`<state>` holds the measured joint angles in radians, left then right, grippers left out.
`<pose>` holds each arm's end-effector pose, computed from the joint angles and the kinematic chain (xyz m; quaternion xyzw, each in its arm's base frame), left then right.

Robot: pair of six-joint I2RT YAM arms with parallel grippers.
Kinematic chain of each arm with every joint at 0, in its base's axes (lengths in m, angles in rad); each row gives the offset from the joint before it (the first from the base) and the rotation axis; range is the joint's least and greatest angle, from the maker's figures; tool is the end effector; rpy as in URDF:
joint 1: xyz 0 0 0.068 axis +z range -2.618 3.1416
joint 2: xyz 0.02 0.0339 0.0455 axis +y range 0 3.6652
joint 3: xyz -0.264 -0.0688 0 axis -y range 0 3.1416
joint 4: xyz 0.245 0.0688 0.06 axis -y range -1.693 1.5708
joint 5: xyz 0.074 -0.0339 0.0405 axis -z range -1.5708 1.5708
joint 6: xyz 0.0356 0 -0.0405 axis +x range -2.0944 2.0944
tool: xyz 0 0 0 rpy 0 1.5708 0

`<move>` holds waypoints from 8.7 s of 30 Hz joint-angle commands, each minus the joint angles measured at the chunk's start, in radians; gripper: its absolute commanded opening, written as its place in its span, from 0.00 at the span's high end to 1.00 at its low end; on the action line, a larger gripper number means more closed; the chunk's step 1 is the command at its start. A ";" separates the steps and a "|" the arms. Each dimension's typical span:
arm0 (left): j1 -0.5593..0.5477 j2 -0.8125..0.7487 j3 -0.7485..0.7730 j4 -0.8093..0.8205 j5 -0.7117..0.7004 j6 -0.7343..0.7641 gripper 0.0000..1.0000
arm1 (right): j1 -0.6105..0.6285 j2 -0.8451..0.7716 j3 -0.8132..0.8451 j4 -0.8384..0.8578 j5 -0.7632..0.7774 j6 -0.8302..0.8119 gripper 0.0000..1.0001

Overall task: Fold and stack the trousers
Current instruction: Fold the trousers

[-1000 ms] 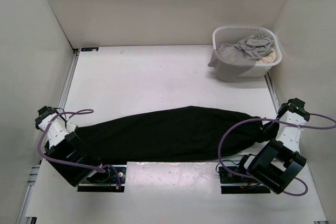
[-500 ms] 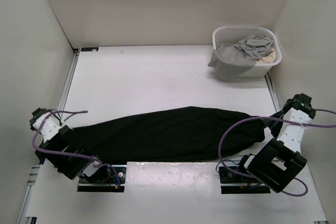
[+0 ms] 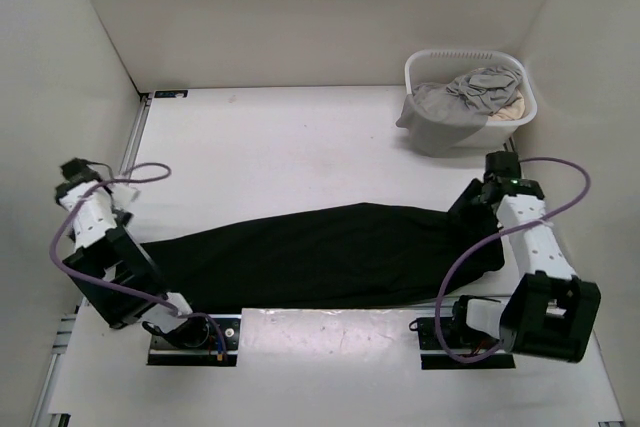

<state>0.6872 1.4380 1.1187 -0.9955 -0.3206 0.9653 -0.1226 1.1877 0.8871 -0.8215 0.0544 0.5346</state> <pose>0.1968 0.1760 0.2510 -0.1155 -0.9725 -0.1999 0.0310 0.2187 -0.0289 0.2444 0.3202 0.9205 0.0195 0.2231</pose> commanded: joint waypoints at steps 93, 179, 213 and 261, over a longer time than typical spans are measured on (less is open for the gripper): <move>-0.589 0.559 0.159 0.032 0.386 -0.467 0.47 | 1.070 0.857 0.743 -0.527 0.832 0.703 1.00; -1.442 0.707 0.590 0.005 0.545 -0.514 0.49 | 0.060 0.389 0.015 0.271 -0.277 -0.196 0.20; -1.442 0.676 0.710 -0.006 0.454 -0.467 0.40 | 0.058 0.477 0.085 0.219 -0.214 -0.194 1.00; -0.991 0.771 0.386 0.179 0.784 -0.444 0.86 | 0.988 1.030 1.477 -0.355 0.098 0.005 1.00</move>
<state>-0.3149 2.1159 1.5227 -0.8585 0.4942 0.4728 0.8402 2.1765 2.2978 -1.2652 0.2493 0.5652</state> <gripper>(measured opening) 0.153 0.010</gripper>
